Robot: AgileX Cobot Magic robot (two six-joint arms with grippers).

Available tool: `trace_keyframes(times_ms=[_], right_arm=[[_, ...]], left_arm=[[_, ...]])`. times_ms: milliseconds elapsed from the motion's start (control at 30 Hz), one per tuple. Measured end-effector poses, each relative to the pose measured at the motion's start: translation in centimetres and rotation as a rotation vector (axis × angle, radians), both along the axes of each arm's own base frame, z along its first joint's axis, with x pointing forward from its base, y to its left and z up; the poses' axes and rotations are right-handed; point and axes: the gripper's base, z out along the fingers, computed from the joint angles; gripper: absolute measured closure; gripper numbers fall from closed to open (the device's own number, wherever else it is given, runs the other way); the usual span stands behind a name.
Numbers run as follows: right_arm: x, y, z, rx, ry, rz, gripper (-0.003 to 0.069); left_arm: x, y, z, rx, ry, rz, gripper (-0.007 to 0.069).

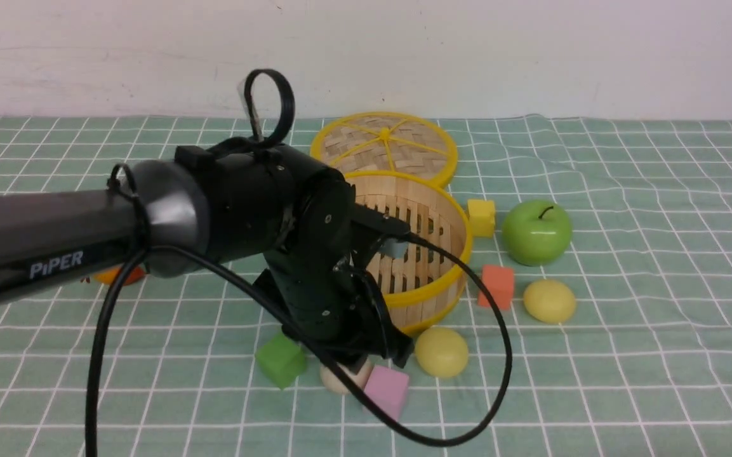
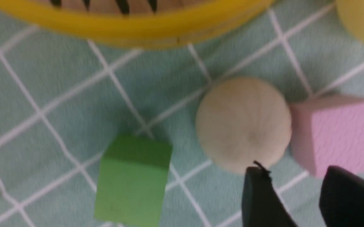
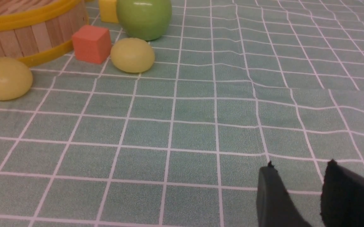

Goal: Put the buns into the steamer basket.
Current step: Use the left arm to grab a steamed stuffed bun

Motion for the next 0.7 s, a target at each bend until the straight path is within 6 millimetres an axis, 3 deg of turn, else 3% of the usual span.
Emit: trace_keyframes(times_ms=[500, 700], right_arm=[[0.0, 0.0, 0.0, 0.000, 0.000, 0.000, 0.0419], [0.0, 0.0, 0.0, 0.000, 0.000, 0.000, 0.0419]], left_arm=[[1.4, -0.5, -1.4, 0.016, -0.098, -0.041, 0.0323], [1.7, -0.7, -3.4, 0.054, -0.063, -0.047, 0.0323]])
